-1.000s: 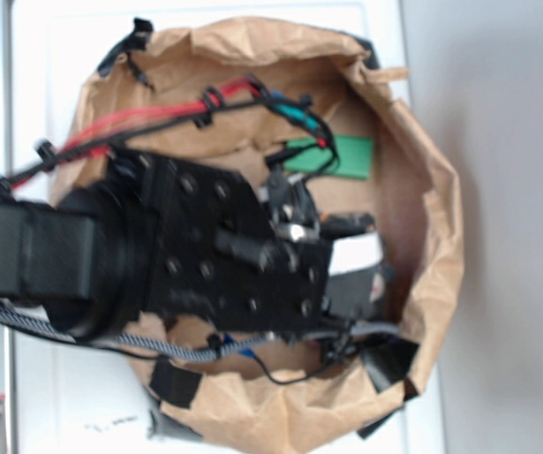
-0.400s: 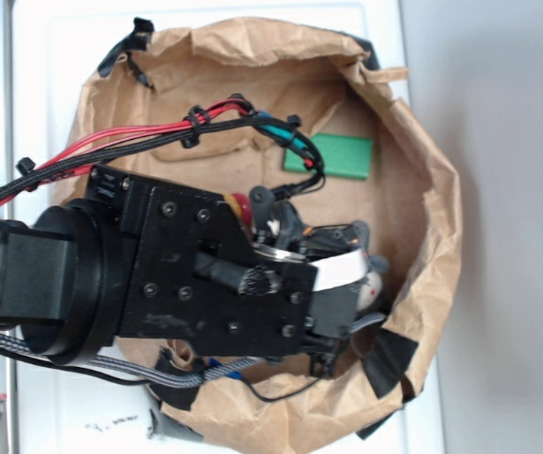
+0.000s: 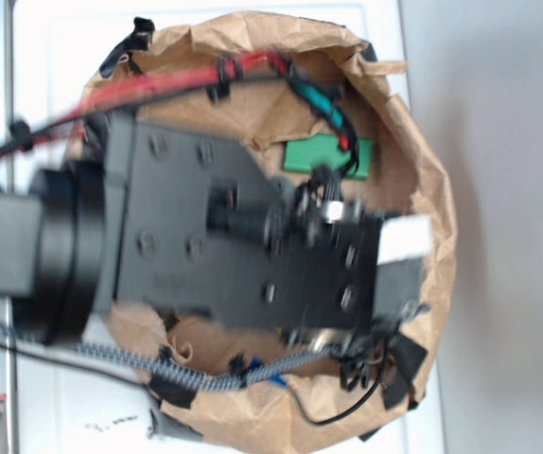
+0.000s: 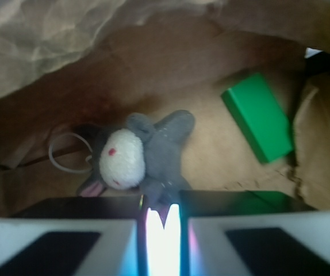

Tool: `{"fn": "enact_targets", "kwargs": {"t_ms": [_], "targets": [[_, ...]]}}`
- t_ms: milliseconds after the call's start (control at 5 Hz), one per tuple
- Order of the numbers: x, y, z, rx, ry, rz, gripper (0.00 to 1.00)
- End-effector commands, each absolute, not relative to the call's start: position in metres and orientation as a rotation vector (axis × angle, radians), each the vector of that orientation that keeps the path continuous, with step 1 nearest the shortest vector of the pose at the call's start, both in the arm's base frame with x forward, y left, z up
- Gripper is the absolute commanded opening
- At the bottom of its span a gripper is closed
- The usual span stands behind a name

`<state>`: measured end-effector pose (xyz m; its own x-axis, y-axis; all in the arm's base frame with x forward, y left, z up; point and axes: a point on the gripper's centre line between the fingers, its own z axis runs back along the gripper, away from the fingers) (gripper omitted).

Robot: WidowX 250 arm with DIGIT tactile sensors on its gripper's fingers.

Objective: Grab the gray animal.

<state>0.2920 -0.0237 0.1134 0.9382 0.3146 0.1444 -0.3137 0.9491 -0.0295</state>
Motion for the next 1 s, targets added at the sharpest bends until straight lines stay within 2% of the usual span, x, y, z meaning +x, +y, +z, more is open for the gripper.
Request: {"fn": "enact_targets", "kwargs": {"t_ms": [0, 200, 800], "targets": [[0.294, -0.012, 0.143, -0.012, -0.306, 0.262, 1.0], [0.299, -0.021, 0.117, 0.041, -0.43, 0.133, 1.0], [0.299, -0.021, 0.117, 0.041, -0.43, 0.133, 1.0]]}}
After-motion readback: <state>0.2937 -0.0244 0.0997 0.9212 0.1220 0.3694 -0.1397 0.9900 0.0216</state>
